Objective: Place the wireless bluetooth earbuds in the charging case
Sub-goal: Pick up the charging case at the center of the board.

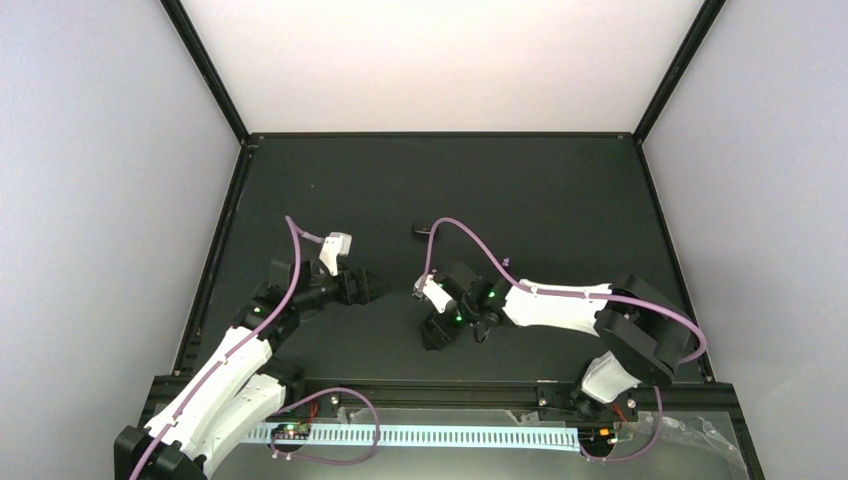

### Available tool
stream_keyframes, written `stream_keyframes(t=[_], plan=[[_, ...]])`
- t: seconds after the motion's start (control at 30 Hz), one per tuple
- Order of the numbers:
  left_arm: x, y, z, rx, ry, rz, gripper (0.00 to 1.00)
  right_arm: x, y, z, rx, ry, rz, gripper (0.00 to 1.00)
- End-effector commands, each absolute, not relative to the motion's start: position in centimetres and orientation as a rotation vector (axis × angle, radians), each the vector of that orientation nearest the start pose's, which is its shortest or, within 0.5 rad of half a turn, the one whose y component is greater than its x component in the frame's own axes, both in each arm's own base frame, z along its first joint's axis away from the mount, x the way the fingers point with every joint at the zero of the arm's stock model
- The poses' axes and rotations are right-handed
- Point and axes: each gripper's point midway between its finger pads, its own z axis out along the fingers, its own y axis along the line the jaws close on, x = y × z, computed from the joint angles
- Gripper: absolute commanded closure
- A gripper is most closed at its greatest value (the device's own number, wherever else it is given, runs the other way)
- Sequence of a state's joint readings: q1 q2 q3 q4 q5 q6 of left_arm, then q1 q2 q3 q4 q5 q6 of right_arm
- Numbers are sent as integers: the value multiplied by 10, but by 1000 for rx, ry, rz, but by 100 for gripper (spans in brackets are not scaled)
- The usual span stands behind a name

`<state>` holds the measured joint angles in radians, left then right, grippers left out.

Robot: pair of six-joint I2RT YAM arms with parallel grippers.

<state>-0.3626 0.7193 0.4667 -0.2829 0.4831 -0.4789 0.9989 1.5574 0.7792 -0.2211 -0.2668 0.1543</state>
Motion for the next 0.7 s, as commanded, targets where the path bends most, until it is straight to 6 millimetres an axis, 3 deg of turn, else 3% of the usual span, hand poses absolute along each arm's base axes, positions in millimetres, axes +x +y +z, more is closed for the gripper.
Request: stream_keyframes(t=[0.0,0.3,0.67], plan=[[223,-172,179,205,2162,-1000,2,151,327,52,-1213,2425,753,14],[222,-171,178,201,2164,-993,2,173,321,52,-1191,2433,522,20],[222,-170,176,199,2169,-986,1,168,323,33,-1248,2453,367,29]])
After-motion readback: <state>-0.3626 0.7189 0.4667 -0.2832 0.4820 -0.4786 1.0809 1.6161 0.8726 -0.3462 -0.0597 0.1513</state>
